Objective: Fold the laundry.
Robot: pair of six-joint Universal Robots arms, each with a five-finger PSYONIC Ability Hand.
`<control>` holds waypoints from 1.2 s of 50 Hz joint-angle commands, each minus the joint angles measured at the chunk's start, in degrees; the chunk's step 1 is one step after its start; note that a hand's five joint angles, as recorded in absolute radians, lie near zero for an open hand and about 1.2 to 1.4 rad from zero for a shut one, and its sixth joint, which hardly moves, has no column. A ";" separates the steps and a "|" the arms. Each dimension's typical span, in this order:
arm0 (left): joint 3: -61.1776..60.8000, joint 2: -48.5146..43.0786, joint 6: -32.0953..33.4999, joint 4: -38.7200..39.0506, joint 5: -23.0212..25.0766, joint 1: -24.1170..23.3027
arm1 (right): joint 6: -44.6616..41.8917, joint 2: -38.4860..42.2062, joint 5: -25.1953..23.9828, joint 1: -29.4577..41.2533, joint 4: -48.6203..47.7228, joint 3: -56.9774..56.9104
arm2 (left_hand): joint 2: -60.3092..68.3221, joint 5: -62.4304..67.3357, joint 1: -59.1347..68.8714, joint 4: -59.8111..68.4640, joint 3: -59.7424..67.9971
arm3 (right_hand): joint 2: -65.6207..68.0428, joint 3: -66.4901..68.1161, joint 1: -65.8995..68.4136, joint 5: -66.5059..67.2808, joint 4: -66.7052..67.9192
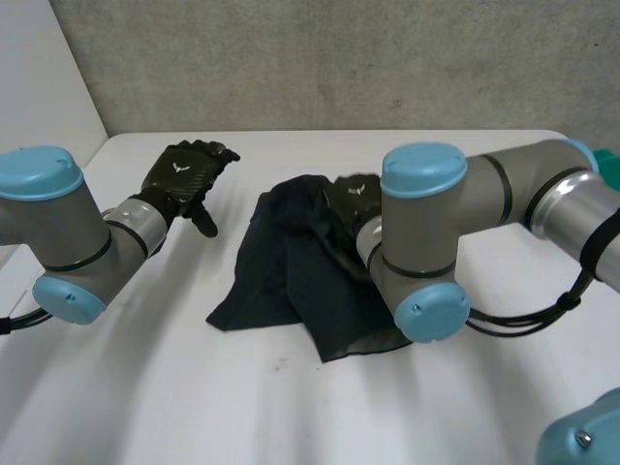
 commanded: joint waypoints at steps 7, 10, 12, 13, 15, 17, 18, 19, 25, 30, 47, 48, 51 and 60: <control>5.18 -2.05 -1.52 1.75 0.01 -1.26 | -7.03 -21.10 -6.68 0.00 1.80 7.72 | -1.39 -1.71 -2.46 -1.61 -2.29 | 13.58 14.09 25.78 16.71 14.29; 6.50 -3.54 -3.19 3.41 0.01 -1.87 | -7.75 -24.54 -8.89 0.00 3.22 10.37 | -1.72 -2.05 -2.80 -1.95 -2.63 | 13.58 14.09 25.78 16.71 14.29; 7.12 -4.33 -3.90 4.21 0.09 -2.23 | -7.75 -27.44 -11.26 0.00 4.01 12.57 | -1.72 -2.05 -2.80 -1.95 -2.63 | 13.58 14.09 25.78 16.71 14.29; 7.82 -5.30 -4.68 5.26 0.09 -2.75 | -7.75 -28.41 -11.71 0.00 4.10 13.27 | -1.89 -2.22 -2.97 -2.11 -2.80 | 13.58 14.09 25.78 16.71 14.29; 8.35 -6.18 -5.13 5.97 0.09 -3.10 | -7.75 -31.30 -12.85 0.00 4.19 15.55 | -1.89 -2.22 -2.97 -2.12 -2.80 | 13.58 14.09 25.78 16.71 14.29; 8.96 -7.41 -5.39 6.85 0.35 -3.72 | -7.75 -33.68 -13.90 0.00 4.10 17.31 | -1.89 -2.22 -2.97 -2.12 -2.80 | 13.58 14.09 25.78 16.71 14.29; 9.14 -7.85 -5.48 6.94 0.36 -3.98 | -7.83 -35.26 -14.52 0.00 4.01 18.71 | -1.72 -2.05 -2.80 -1.95 -2.63 | 13.58 14.09 25.78 16.71 14.29; 9.23 -8.20 -5.48 7.03 0.44 -4.16 | -7.75 -36.05 -14.79 0.00 4.01 19.42 | -1.56 -1.88 -2.63 -1.78 -2.46 | 13.58 14.09 25.78 16.71 14.29; 10.81 -11.19 -5.39 7.03 0.53 -5.48 | -7.48 -39.22 -15.32 0.00 3.92 22.41 | 21.54 21.21 20.47 21.32 20.64 | 13.58 14.09 25.78 16.71 14.29; 11.52 -12.34 -5.13 7.20 0.01 -5.48 | -7.74 -39.84 -15.14 -0.78 3.84 24.34 | 67.49 67.16 66.42 67.27 66.59 | 13.58 14.09 25.78 16.71 14.29; 0.62 19.28 -5.39 7.12 -4.57 -5.13 | -6.26 -39.84 -14.61 -11.95 1.82 22.86 | 67.56 67.23 66.48 67.33 66.65 | 13.58 14.09 25.78 16.71 14.29; -0.17 23.22 -5.39 6.94 -4.48 -5.30 | -5.82 -39.84 -14.61 -11.95 1.38 22.77 | 67.56 67.23 66.48 67.33 66.65 | 13.58 14.09 25.78 16.71 14.29; -1.66 28.60 -5.31 5.98 -4.48 -5.48 | -3.97 -40.19 -14.61 -12.12 0.50 22.86 | 67.56 67.23 66.48 67.33 66.65 | 13.58 14.09 25.78 16.71 14.29; -3.60 43.37 -5.31 -3.33 -4.21 -5.48 | -1.07 -49.76 -15.23 -13.44 0.76 25.14 | 67.56 67.23 66.48 67.33 66.65 | 13.58 14.09 25.78 16.71 14.29</control>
